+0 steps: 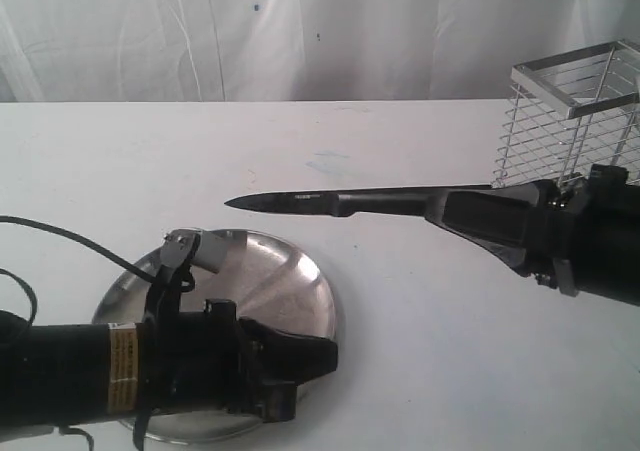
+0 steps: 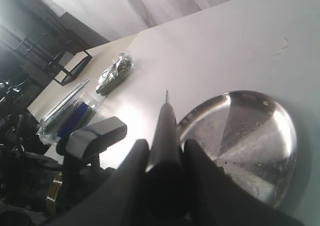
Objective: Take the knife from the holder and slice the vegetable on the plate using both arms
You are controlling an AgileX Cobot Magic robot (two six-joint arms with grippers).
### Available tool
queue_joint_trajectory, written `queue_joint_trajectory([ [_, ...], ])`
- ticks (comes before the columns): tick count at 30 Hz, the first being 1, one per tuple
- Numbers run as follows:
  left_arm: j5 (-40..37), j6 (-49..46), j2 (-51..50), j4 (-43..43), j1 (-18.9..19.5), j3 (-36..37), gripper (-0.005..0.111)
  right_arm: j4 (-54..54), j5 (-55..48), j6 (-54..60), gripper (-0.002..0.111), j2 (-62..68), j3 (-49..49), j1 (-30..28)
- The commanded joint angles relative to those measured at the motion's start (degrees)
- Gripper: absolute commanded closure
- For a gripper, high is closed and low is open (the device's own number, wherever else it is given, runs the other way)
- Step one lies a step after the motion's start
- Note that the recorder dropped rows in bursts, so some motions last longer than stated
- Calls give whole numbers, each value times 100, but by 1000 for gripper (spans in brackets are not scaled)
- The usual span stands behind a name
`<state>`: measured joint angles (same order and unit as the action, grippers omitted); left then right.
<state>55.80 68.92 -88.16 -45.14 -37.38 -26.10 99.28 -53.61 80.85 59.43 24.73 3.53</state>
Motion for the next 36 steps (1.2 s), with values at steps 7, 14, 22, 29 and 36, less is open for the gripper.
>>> queue_joint_trajectory([
  [7,902,-842,-115,1763,-500,-572,107,67,-145,336,108,16,2,5],
  [14,915,-773,-115,1773,-500,-632,107,67,104,440,108,16,-419,5],
  [22,904,-773,-115,1949,-500,-632,107,-125,104,440,108,16,-553,5],
  [29,848,-380,-115,993,-510,-632,107,67,441,679,108,16,-553,5],
  [36,-427,-881,-302,1519,-1219,-632,107,67,62,679,108,16,-541,5],
])
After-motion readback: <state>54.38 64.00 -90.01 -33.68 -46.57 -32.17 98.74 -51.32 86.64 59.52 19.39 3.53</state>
